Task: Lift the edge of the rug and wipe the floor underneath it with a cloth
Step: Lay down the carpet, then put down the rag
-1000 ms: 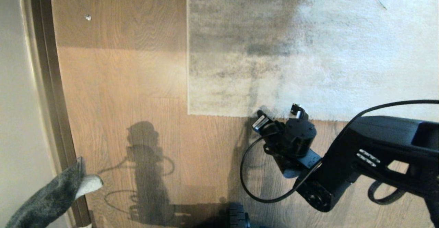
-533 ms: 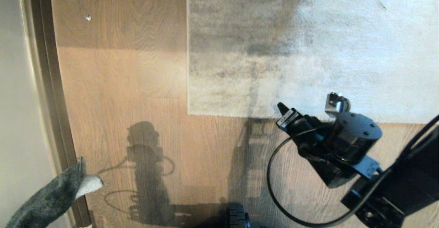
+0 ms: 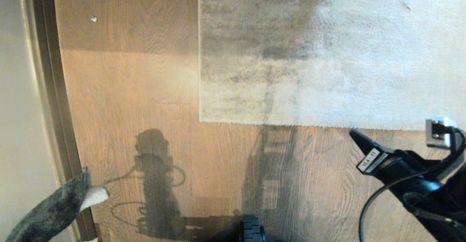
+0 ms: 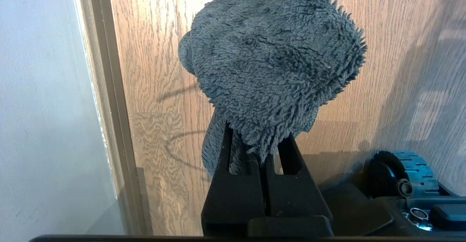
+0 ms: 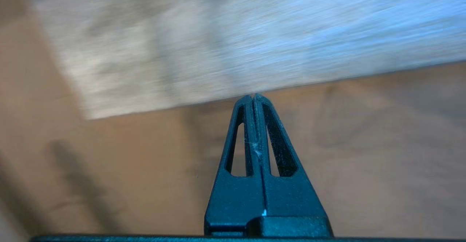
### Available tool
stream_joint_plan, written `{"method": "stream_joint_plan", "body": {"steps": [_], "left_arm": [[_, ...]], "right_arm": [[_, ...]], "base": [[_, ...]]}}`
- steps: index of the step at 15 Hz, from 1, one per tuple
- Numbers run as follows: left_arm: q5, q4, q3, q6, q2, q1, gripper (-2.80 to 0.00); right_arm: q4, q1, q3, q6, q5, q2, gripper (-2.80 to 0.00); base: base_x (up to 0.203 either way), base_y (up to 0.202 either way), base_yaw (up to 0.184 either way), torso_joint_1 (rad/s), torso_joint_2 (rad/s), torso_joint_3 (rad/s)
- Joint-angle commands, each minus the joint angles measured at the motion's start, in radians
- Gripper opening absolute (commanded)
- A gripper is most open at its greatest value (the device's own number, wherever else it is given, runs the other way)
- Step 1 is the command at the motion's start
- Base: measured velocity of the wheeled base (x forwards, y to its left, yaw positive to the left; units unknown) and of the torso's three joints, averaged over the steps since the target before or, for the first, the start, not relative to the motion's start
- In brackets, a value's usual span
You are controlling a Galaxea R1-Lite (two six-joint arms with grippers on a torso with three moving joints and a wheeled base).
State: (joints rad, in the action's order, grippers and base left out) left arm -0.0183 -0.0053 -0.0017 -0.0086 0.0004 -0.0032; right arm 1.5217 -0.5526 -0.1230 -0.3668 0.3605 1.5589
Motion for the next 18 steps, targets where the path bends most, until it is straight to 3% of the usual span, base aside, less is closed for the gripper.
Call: {"method": "stream_joint_plan", "body": {"steps": [1, 5, 8, 9, 11, 14, 18], "left_arm": [[0.000, -0.001, 0.000, -0.001, 0.000, 0.000, -2.80], [0.000, -0.001, 0.001, -0.001, 0.000, 0.000, -2.80], [0.000, 0.001, 0.000, -0.001, 0.000, 0.000, -2.80], [0.000, -0.001, 0.000, -0.001, 0.000, 0.000, -2.80], [0.000, -0.001, 0.000, 0.000, 0.000, 0.000, -2.80], [0.000, -0.001, 0.000, -0.001, 0.000, 0.000, -2.80], [0.000, 0.000, 0.000, -0.001, 0.000, 0.000, -2.80]], "right_arm": [[0.044, 0.117, 0.073, 0.041, 0.001, -0.118, -2.80], [0.038, 0.422, 0.117, 0.146, -0.004, -0.267, -2.80], [-0.035, 0.518, 0.122, 0.250, -0.019, -0.412, -2.80], [-0.052, 0.587, 0.123, 0.272, -0.035, -0.421, -2.80], [-0.072, 0.690, 0.123, 0.308, -0.110, -0.442, -2.80], [-0.184, 0.692, 0.123, 0.307, -0.188, -0.546, -2.80], [-0.507, 0.690, 0.122, 0.291, -0.295, -0.817, -2.80]], "base": [[0.000, 0.000, 0.000, 0.000, 0.00, 0.000], [0.000, 0.000, 0.000, 0.000, 0.00, 0.000], [0.000, 0.000, 0.000, 0.000, 0.00, 0.000], [0.000, 0.000, 0.000, 0.000, 0.00, 0.000], [0.000, 0.000, 0.000, 0.000, 0.00, 0.000], [0.000, 0.000, 0.000, 0.000, 0.00, 0.000], [0.000, 0.000, 0.000, 0.000, 0.00, 0.000]]}}
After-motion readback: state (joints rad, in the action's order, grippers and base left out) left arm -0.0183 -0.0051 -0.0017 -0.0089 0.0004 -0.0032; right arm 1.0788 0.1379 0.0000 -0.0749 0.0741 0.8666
